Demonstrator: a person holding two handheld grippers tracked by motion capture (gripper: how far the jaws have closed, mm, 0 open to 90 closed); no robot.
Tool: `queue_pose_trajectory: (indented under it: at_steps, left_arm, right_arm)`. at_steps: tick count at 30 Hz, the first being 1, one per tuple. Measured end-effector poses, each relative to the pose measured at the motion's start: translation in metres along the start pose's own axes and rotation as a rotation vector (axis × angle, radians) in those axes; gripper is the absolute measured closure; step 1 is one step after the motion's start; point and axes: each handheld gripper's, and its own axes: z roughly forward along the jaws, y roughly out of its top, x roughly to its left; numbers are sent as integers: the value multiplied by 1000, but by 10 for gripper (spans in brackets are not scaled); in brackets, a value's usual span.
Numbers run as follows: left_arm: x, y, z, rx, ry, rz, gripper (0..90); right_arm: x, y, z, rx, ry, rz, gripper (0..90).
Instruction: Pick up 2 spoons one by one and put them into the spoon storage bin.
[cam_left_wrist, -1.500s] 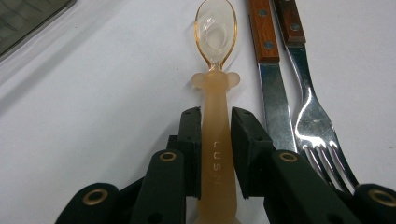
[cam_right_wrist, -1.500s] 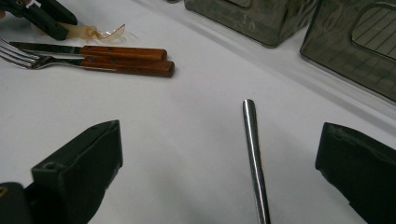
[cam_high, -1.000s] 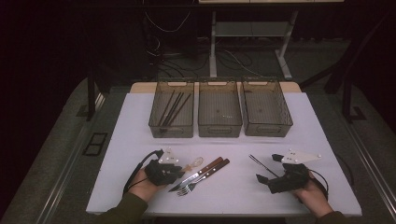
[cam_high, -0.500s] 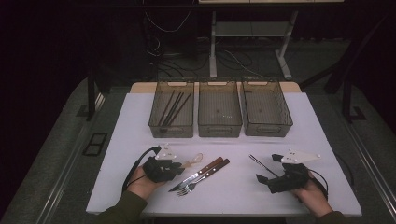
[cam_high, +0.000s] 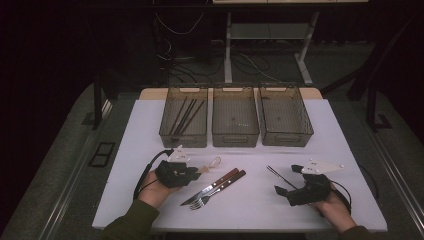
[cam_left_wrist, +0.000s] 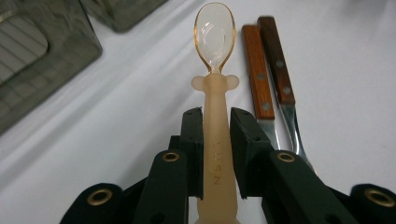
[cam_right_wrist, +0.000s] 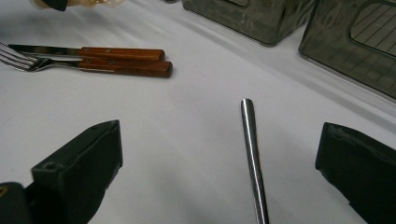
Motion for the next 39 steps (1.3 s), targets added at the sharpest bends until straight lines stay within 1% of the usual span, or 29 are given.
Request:
queue_pose_trajectory:
  at_steps: [3,6,9,11,12,13,19,24,27,29,33,34,36,37,39]
  left_arm:
    - [3,8,-1,-19,-7,-3,753]
    - [6,17,1,-30,-8,-2,753]
    - [9,26,4,-48,-9,-6,753]
    - [10,31,6,-51,-10,3,753]
    - [11,34,8,-57,-10,0,753]
    - [11,37,8,-56,-8,2,753]
    - [16,56,13,-90,4,2,753]
    - [19,72,18,-119,14,-13,753]
    - [23,82,20,-121,20,-11,752]
    - [25,88,22,-124,26,-15,753]
    - [31,100,24,-123,37,-10,753]
    - [33,103,24,-119,41,-4,752]
    - [35,109,26,-122,48,-14,752]
    - [36,111,27,-120,51,-11,752]
    - [38,115,30,-131,52,-15,752]
  right_arm:
    - [0,0,-1,0,-3,4,9]
    - [0,0,-1,0,-2,-1,9]
    - [0,0,-1,-2,-4,-1,9]
    - [-1,0,-1,-4,-3,-1,9]
    - [-1,0,-1,-2,-2,0,9]
    - [-1,0,-1,0,-2,1,9]
    - [0,-1,-2,-2,-3,-2,9]
    - [0,-1,-2,0,-2,0,9]
    - [1,-1,-2,4,0,5,9]
    - [0,-1,-2,0,-3,-3,9]
    - [0,-1,-2,-1,-4,-4,9]
    - [0,-1,-2,0,-4,-4,9]
    - [0,-1,-2,-1,-4,-4,9]
    - [0,-1,-2,-1,-4,-5,9]
    - [0,-1,-2,-1,-4,-5,9]
